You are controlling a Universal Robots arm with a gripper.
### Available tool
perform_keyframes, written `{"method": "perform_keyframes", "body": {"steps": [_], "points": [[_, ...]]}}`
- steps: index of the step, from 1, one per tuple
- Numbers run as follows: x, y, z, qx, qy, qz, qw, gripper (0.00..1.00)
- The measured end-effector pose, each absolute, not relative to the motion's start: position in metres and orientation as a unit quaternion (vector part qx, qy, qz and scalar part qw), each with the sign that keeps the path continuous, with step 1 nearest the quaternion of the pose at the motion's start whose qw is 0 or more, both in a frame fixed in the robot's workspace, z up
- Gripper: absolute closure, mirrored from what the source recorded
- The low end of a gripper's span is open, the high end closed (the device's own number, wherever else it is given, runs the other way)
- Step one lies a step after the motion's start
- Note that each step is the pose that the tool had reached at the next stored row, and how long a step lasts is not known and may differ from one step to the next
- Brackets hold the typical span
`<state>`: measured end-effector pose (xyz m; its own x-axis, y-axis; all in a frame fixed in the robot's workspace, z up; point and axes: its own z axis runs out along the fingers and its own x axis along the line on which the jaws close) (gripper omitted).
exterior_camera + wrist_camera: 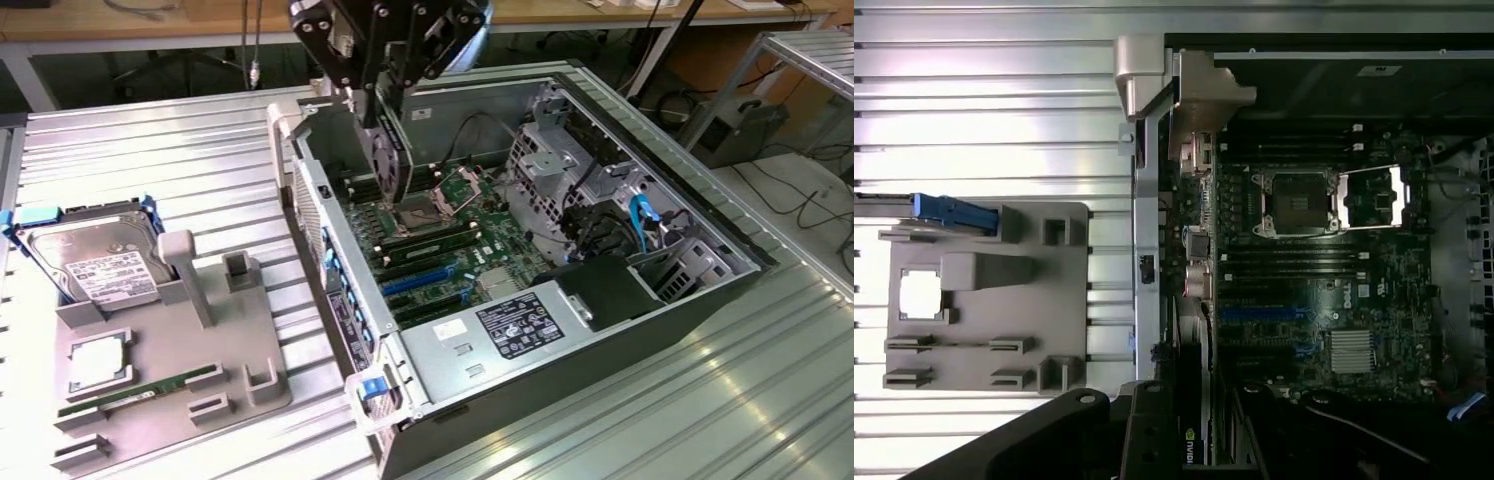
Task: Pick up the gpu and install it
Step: 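Pick up the gpu and move the gpu toward the slot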
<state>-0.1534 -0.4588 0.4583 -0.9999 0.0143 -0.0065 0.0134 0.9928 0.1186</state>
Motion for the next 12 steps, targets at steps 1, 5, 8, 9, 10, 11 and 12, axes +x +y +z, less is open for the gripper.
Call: {"method": "perform_keyframes", "body": {"steps": [1, 5, 8, 9, 10, 11, 12], "points": [[-0.148, -0.459, 0.457, 0.007, 0.998, 0.059, 0.001, 0.74], [-0.128, -0.459, 0.453, 0.008, 0.998, 0.059, -0.009, 0.74], [-0.112, -0.459, 0.448, 0.008, 0.998, 0.059, -0.015, 0.74], [-0.107, -0.459, 0.447, 0.008, 0.998, 0.059, -0.016, 0.74], [-0.103, -0.459, 0.445, 0.008, 0.998, 0.059, -0.017, 0.74], [-0.099, -0.458, 0.444, 0.008, 0.998, 0.059, -0.018, 0.74], [-0.089, -0.458, 0.441, 0.008, 0.998, 0.059, -0.018, 0.74]]}}
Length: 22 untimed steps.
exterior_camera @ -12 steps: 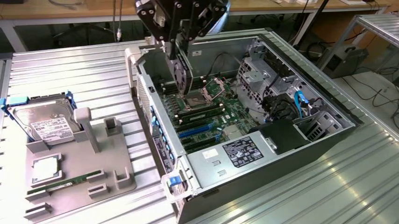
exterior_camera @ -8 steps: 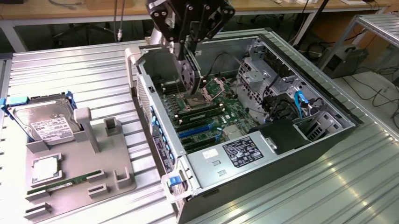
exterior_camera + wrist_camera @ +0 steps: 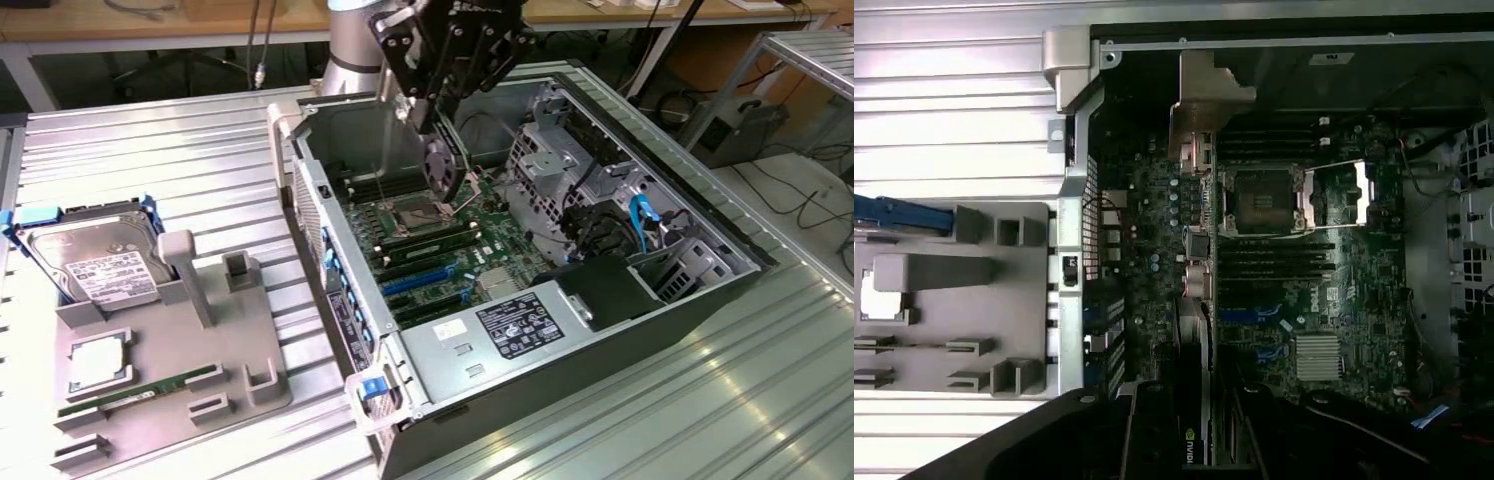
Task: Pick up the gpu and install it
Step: 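Pick up the gpu and move the gpu toward the slot, then insert the gpu into the slot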
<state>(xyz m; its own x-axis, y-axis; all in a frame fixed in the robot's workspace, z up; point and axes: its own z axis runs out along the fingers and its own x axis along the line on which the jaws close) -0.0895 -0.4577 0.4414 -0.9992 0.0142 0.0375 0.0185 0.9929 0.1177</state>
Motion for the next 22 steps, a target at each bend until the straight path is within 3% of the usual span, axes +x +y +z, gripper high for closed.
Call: {"method": "perform_keyframes", "body": {"steps": [13, 22], "points": [[-0.022, -0.457, 0.416, -0.005, -0.998, -0.051, 0.019, 0.74], [-0.019, -0.458, 0.414, -0.005, -0.998, -0.051, 0.02, 0.74]]}}
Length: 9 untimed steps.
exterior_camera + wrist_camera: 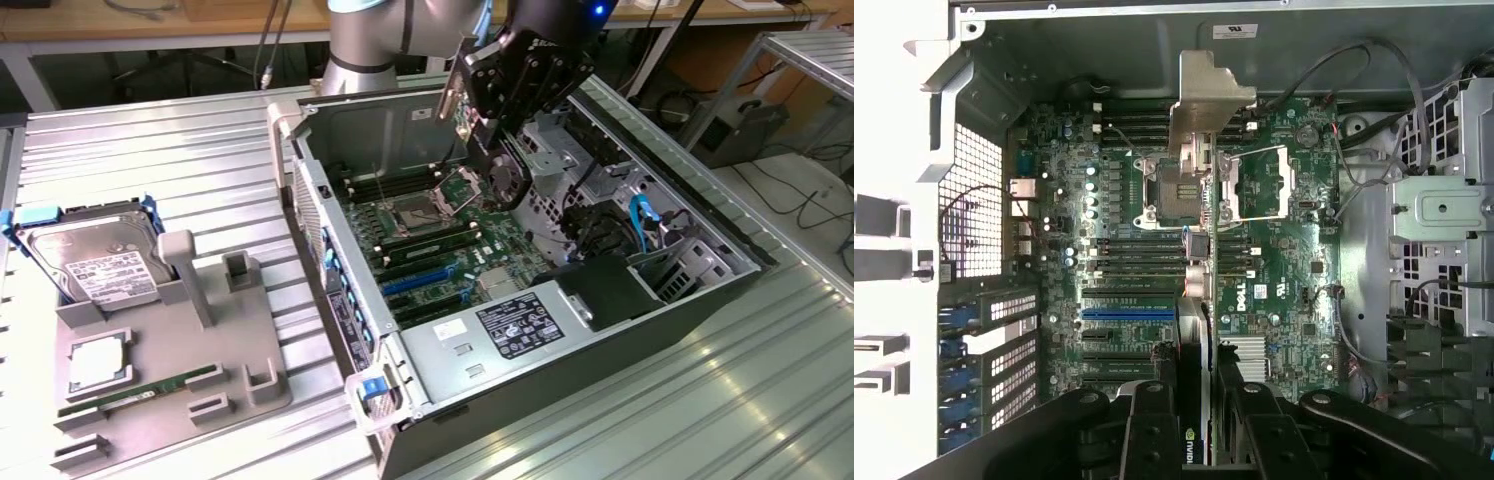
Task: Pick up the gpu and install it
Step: 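Insert the gpu into the slot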
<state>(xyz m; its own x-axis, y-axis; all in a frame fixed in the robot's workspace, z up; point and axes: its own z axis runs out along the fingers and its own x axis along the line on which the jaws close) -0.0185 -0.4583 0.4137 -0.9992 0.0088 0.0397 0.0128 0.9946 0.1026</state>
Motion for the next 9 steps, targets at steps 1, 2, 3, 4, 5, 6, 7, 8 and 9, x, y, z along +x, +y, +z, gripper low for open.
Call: {"method": "perform_keyframes", "body": {"steps": [1, 2, 3, 4, 5, 6, 7, 8, 9], "points": [[-0.0185, -0.4583, 0.4137, -0.005, -0.998, -0.051, 0.02, 0.74], [-0.0185, -0.4583, 0.4137, -0.005, -0.998, -0.051, 0.02, 0.74], [-0.0185, -0.4583, 0.4137, -0.005, -0.998, -0.051, 0.02, 0.74], [-0.0185, -0.4583, 0.4137, -0.005, -0.998, -0.051, 0.02, 0.74], [-0.0185, -0.4583, 0.4137, -0.005, -0.998, -0.051, 0.02, 0.74], [-0.0185, -0.4583, 0.4137, -0.005, -0.998, -0.051, 0.02, 0.74], [-0.0185, -0.4583, 0.4137, -0.005, -0.998, -0.051, 0.02, 0.74], [-0.0185, -0.4583, 0.4137, -0.005, -0.998, -0.051, 0.02, 0.74], [-0.0185, -0.4583, 0.4137, -0.005, -0.998, -0.051, 0.02, 0.74]]}}
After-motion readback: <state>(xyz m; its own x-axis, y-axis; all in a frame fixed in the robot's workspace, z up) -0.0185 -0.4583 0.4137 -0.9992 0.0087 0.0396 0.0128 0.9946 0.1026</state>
